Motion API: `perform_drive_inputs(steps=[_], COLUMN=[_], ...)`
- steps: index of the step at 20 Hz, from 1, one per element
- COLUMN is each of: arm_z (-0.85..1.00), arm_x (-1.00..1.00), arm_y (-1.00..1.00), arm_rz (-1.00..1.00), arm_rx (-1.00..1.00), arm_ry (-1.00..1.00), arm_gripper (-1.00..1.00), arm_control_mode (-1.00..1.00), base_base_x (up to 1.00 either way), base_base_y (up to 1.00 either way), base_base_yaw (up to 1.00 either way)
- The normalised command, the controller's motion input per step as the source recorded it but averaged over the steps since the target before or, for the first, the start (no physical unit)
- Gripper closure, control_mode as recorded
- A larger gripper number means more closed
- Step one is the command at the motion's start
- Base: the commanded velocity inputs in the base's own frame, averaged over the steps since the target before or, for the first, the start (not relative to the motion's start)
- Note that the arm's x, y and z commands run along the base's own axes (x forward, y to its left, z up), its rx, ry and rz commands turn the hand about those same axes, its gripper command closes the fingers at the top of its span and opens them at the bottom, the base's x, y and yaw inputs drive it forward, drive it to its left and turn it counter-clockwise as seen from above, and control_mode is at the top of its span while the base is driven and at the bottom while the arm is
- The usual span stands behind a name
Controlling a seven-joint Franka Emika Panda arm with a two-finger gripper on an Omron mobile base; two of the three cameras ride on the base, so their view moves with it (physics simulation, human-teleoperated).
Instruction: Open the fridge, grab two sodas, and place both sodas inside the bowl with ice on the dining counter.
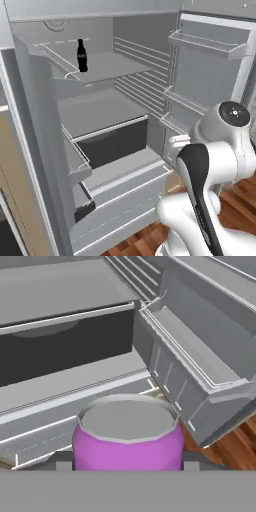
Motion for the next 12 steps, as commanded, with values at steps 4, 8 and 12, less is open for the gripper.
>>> perform_drive_inputs(steps=[4, 8, 12], arm_z=[0.0, 0.0, 0.0], arm_x=[0.0, 0.0, 0.0], arm_y=[0.0, 0.0, 0.0], arm_rz=[0.0, 0.0, 0.0], arm_rx=[0.0, 0.0, 0.0], arm_ry=[0.0, 0.0, 0.0], arm_gripper=[1.0, 1.0, 1.0], arm_control_mode=[1.0, 1.0, 1.0], base_base_x=[-0.79, -0.59, -0.28], base_base_y=[0.02, 0.0, -0.01], base_base_yaw=[-0.51, -0.55, -0.64])
